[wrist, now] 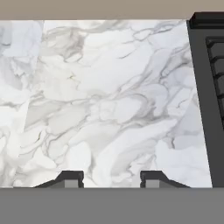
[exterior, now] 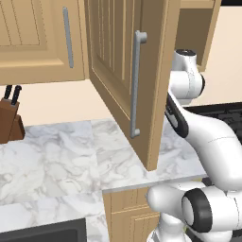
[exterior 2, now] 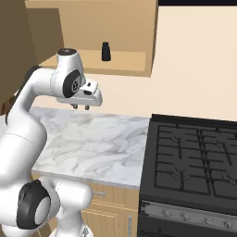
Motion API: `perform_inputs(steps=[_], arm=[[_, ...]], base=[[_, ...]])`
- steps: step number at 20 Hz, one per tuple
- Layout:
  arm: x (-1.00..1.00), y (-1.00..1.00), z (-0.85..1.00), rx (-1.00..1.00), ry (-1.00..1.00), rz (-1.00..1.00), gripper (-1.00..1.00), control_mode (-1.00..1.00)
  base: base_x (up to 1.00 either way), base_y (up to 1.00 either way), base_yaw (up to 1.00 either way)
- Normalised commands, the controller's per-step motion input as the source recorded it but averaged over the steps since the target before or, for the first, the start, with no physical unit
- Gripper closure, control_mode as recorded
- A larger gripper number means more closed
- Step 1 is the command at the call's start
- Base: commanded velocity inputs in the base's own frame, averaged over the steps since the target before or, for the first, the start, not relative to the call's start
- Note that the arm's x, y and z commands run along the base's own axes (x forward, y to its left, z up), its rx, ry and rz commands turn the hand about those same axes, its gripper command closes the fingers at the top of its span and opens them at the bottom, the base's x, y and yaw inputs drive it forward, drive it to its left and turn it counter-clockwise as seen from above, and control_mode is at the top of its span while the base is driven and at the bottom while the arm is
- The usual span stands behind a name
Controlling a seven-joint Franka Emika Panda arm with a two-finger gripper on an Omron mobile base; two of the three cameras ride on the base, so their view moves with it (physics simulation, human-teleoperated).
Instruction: Retrieve the shaker from the cabinet and place it next the steak on a plate on the dining table.
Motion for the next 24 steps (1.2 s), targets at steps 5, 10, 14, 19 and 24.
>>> perform_inputs(steps=[5, 10, 14, 19, 24], arm=[[-0.58, 0.01, 0.00, -0.02, -0.08, 0.00, -1.00, -1.00], [-0.62, 0.00, 0.22, -0.11, -0.37, 0.00, -1.00, -1.00], [-0.33, -0.01, 0.48, -0.01, -0.32, 0.00, -1.00, -1.00], [-0.08, -0.07, 0.58, 0.00, -0.10, 0.00, -1.00, -1.00], [0.00, -0.09, 0.61, 0.03, -0.08, 0.02, -1.00, -1.00]], base=[[0.00, 0.00, 0.00], [0.00, 0.00, 0.00], [0.00, 0.00, 0.00], [0.00, 0.00, 0.00], [0.00, 0.00, 0.00]])
